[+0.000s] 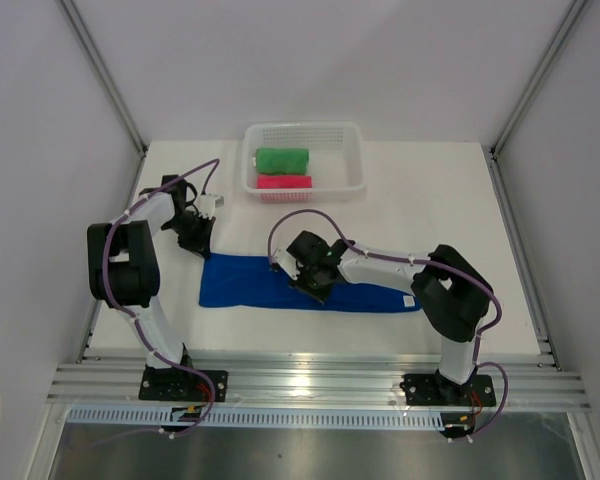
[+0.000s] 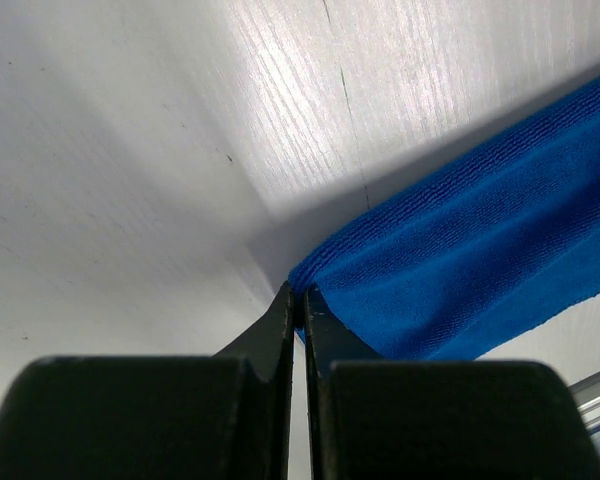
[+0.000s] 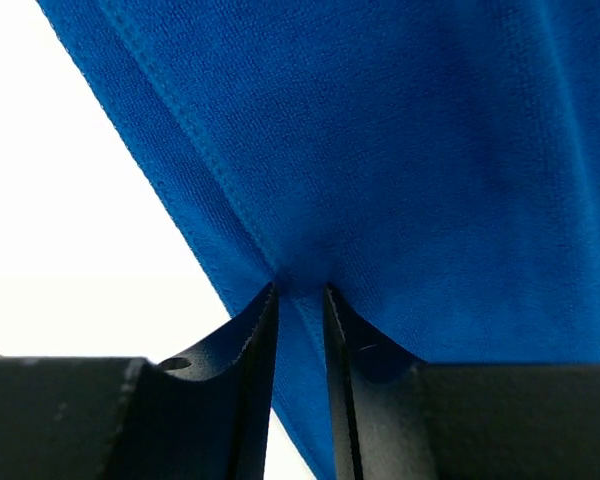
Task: Roll the towels
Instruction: Fold the towel
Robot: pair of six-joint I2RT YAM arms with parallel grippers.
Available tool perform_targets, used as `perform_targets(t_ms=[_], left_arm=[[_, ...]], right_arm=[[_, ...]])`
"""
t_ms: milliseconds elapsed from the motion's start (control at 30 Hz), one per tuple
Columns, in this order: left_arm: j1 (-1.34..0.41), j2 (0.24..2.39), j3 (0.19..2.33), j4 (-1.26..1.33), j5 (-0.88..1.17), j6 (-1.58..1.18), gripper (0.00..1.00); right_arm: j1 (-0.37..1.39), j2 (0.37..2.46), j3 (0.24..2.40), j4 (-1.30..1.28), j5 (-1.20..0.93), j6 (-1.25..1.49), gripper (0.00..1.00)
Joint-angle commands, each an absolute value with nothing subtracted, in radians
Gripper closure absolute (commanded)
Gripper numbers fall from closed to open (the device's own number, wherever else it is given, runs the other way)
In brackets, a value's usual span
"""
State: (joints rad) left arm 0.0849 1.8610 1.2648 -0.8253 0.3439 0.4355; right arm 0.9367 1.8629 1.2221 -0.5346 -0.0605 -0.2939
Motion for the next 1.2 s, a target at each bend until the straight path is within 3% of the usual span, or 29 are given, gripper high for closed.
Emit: perform_targets(t_ms=[0,467,833,900,933,1000,1167], left_arm=[[0.094,1.858,1.299,-0.830,0.341,0.439,0.97],[0.094,1.859,1.296,-0.831,0.337,0.445,0.97],[0.092,1.864,1.302,-0.835,0.337,0.443,0.97],[0.094,1.864,1.302,-0.834,0.337,0.443,0.97],[0.094,1.864,1.302,-0.836,0.336,0.445,0.98],[0.094,1.867,1.304,-0.836,0.336,0.443,0.98],[0.094,1.868,1.304,-0.836,0.336,0.446,0.97]], right_arm=[[0.946,1.845,1.276,-0.569,-0.063,-0.330,0.71],[0.951,1.902,1.236,-0.572,-0.014,-0.342,0.71],[0.951,1.885,1.215,-0.561,0.000,-0.322,0.88],[0.954,1.876,1.223,-0.571,0.000,-0.322,0.85],[0.956,1.872,1.227,-0.581,0.000,-0.324,0.75],[0.966,1.858,1.230,-0.587,-0.003,-0.327,0.68],[0.960,1.787,1.223,-0.601,0.034,-0.314,0.68]])
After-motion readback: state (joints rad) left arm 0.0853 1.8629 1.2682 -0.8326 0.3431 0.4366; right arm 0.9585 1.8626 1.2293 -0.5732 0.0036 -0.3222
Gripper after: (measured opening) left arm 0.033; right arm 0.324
